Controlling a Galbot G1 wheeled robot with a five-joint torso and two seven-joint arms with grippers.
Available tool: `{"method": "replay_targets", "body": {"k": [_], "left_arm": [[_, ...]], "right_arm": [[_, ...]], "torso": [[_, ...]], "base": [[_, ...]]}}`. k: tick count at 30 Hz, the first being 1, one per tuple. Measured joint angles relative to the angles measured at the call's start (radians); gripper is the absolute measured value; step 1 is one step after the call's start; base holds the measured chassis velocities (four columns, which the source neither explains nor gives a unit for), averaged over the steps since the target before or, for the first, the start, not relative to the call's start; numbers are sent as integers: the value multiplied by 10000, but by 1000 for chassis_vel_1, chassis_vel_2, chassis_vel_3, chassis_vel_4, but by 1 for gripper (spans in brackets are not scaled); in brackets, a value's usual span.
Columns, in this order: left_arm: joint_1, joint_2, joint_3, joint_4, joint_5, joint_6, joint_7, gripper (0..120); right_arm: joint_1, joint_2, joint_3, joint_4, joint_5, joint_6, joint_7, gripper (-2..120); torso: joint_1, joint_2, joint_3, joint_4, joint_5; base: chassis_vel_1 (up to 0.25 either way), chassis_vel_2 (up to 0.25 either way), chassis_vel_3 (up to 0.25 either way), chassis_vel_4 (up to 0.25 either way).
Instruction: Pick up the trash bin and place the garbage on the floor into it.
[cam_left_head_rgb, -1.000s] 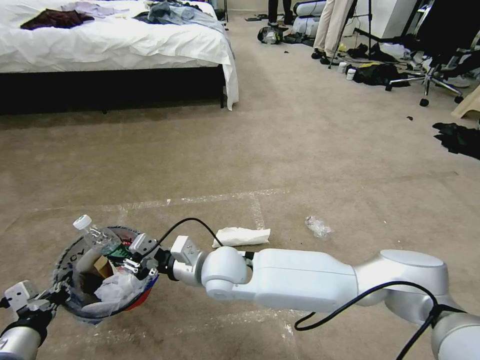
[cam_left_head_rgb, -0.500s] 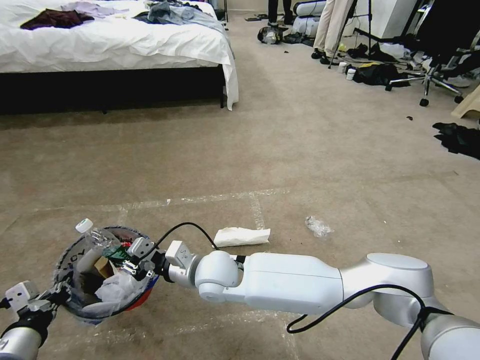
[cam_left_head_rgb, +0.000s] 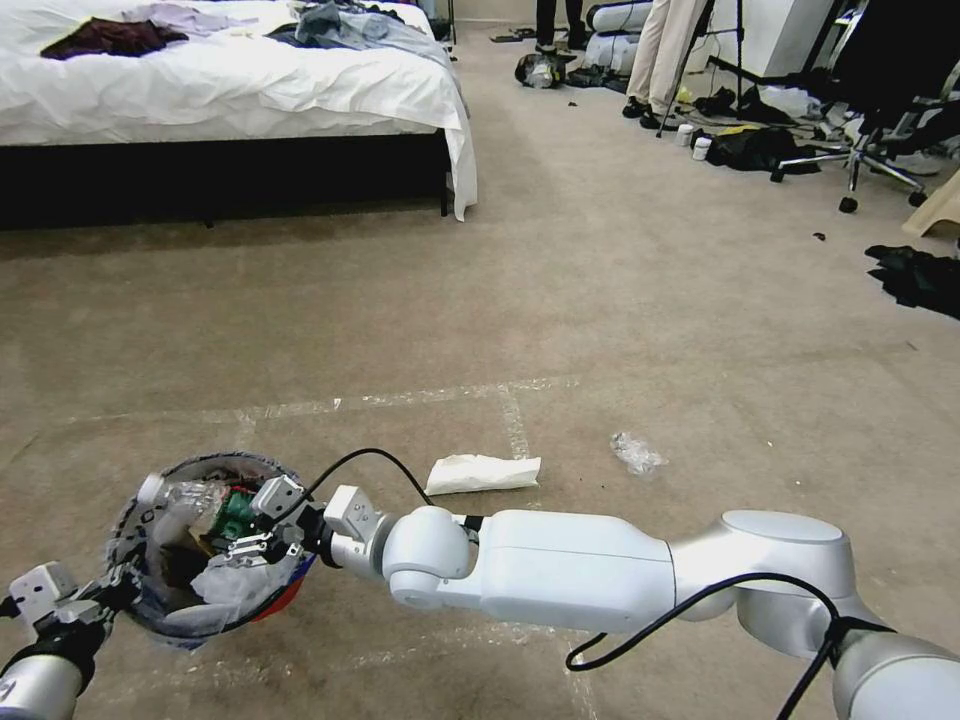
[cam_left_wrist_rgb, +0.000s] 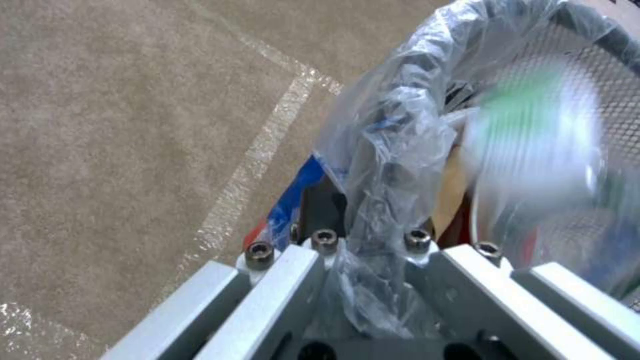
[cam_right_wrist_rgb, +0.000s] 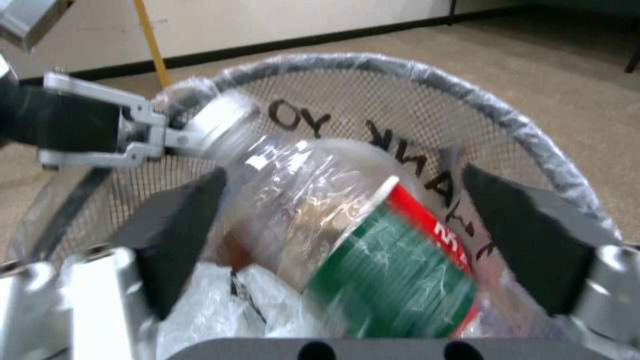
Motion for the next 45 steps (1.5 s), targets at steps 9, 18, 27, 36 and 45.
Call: {"method": "replay_targets", "body": {"k": [9,18,27,36,45], "left_arm": [[-4,7,16,5,23,-2,5,1],[30,50,12,30,40,-2,11,1],[18,204,20,127,38,21,23,1],[-7,246,55,154,80,38,198,1],[31,265,35,138,87,39,217,1]], "right_arm": [[-24,49,801,428,47,62,58,100],[-101,-87,2545,938,349,1,151,100],[-1267,-2141,5813,2369,282,-269,352,100],[-4329,-4329,9915,3654,-1449,272,671,100],[-8179,-4553,13651,4768,-3176,1344,463,100]], "torso": [[0,0,0,0,0],[0,0,0,2,1],[0,0,0,1,4],[0,0,0,3,5],[-1,1,-1,-1,4]], "base": [[0,0,0,0],[0,0,0,0],[0,0,0,0],[0,0,0,0],[0,0,0,0]]}}
